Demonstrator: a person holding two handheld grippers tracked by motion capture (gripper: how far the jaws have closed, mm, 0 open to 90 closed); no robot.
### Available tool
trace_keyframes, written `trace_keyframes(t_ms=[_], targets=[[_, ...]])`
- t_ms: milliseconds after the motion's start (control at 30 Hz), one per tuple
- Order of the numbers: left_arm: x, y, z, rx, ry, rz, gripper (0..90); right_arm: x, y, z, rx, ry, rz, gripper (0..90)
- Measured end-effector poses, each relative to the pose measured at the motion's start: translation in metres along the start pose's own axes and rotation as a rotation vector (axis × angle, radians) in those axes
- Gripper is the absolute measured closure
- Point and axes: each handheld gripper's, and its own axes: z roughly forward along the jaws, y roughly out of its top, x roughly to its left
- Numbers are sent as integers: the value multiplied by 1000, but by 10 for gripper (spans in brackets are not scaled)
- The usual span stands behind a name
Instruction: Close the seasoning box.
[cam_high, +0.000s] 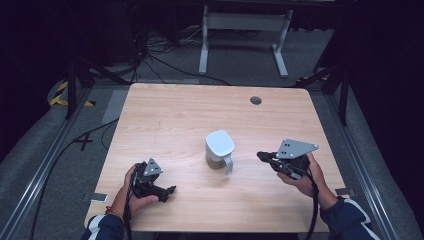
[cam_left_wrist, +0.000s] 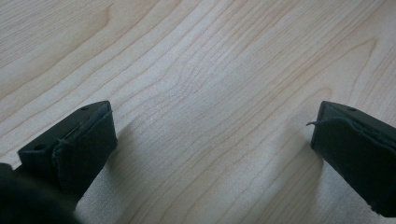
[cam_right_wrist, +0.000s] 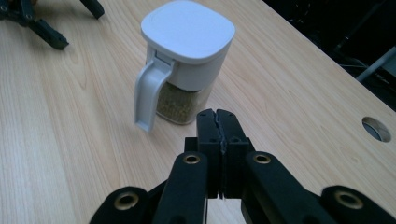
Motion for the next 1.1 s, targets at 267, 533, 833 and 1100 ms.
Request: trace_keyframes(t_ms=[267,533,833,1100], targets=[[0,0,0,1,0,-1,4,-4,-22,-17,22,-21,6,857],[1,0,0,1,1,7,2,-10,-46,-34,1,-52,43,721],[1,0,0,1,1,6,2,-14,-74,-49,-17,-75,65,530],[1,0,0,1,1,7,2,-16,-106,-52,33,-99,88,402]])
